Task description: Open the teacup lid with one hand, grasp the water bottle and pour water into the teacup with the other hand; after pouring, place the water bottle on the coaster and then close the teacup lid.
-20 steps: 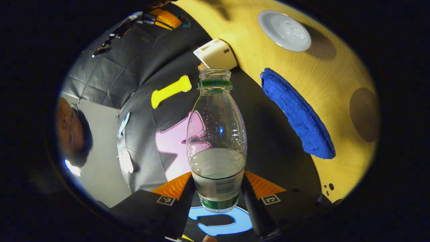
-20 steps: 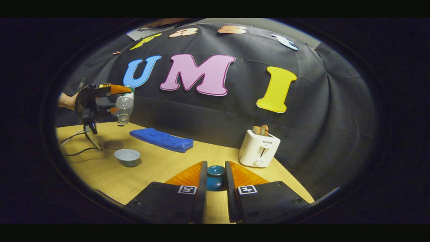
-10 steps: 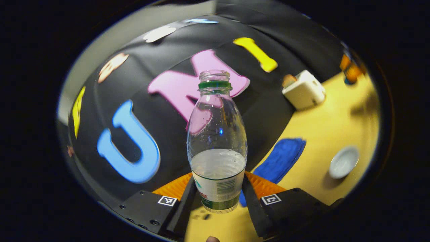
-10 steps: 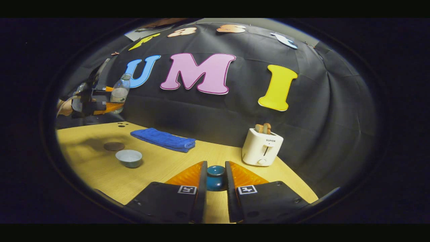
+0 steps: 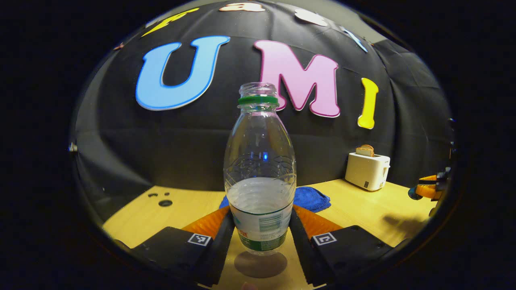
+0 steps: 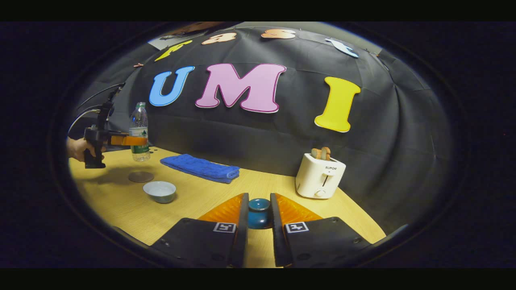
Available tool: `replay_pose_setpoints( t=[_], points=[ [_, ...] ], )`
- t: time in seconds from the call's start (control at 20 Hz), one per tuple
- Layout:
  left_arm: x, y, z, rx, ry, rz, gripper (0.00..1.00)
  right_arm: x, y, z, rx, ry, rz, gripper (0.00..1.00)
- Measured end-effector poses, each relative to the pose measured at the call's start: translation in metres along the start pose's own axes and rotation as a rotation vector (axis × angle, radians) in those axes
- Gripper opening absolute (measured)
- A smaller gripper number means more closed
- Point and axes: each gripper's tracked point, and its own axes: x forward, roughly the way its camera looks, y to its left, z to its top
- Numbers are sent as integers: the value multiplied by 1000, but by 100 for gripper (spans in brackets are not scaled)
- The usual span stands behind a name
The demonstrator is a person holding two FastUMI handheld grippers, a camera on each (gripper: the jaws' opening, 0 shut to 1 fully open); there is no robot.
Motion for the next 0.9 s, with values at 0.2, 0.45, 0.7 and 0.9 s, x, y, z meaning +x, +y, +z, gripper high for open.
replay_pose_setpoints(
  t=[0.2,0.45,0.7,0.9],
  points=[
    [-5,5,-41,-19,71,23,76,0,1,0,-4,6,6,34],
    [2,6,-61,-28,107,28,78,0,2,0,-9,7,8,27],
    [1,4,-61,-20,112,11,81,0,15,-1,3,12,27,32],
    [-2,-2,-67,-25,126,7,92,6,36,0,46,11,59,34]
  ],
)
